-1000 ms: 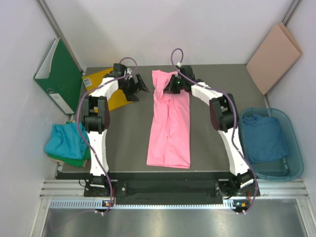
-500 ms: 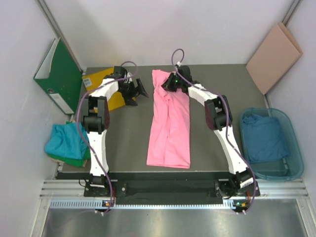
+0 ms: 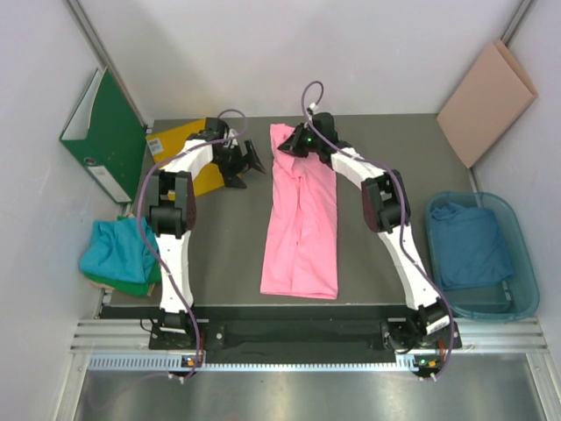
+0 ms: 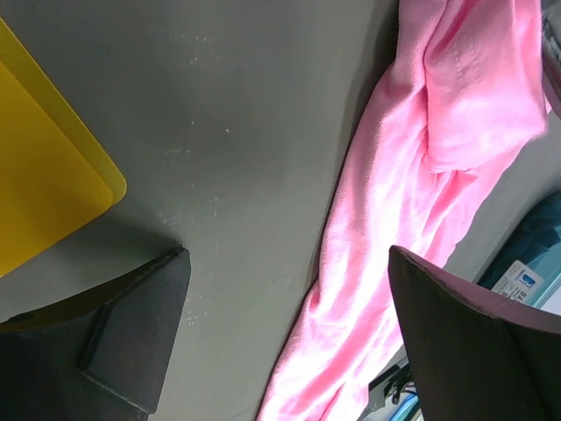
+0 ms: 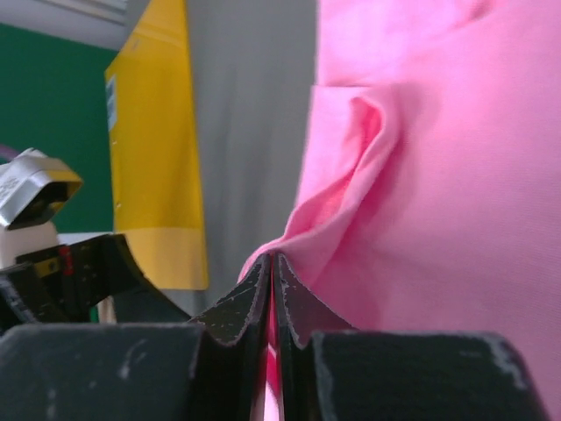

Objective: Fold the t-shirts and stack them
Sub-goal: Rotate the tshirt 90 degrees, then grab the bottom of the folded rectangular tshirt with both arms, then fold the folded rectangular tshirt in 1/3 of the way, then grab one side of the 2/3 rectangular tshirt with both arms, then fold the long partially folded tshirt into a neat square, then smooth out wrinkles on the folded tshirt

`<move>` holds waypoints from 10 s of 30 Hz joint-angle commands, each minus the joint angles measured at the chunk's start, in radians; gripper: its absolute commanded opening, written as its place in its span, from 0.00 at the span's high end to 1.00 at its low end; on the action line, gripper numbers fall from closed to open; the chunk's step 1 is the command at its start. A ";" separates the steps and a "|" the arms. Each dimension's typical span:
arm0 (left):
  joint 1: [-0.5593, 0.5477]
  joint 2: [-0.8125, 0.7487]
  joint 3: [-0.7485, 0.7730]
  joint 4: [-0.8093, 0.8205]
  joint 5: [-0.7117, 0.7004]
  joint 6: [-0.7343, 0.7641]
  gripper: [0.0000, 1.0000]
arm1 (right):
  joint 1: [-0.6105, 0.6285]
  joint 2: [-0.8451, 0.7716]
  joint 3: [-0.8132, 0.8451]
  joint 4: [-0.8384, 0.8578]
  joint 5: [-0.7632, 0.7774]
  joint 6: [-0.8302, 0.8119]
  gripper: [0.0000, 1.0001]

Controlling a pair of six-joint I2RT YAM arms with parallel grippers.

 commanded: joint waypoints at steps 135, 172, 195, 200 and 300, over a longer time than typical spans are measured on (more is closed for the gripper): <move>-0.083 -0.081 0.054 -0.050 0.154 -0.061 0.01 | -0.134 -0.848 -0.715 -0.503 0.262 -0.398 0.20; -0.229 -0.417 -0.706 0.100 0.081 -0.104 1.00 | -0.056 -1.021 -1.335 -0.343 -0.054 -0.252 1.00; -0.151 -0.397 -0.171 -0.098 0.125 -0.136 1.00 | -0.071 -0.803 -0.608 -0.621 -0.143 -0.404 0.99; -0.089 -0.253 -0.039 -0.069 0.150 -0.119 1.00 | -0.094 -0.572 -0.352 -0.633 -0.137 -0.435 0.99; -0.039 -0.405 -0.151 -0.240 -0.509 0.084 0.01 | -0.065 -0.448 -0.318 -0.357 0.021 -0.388 0.88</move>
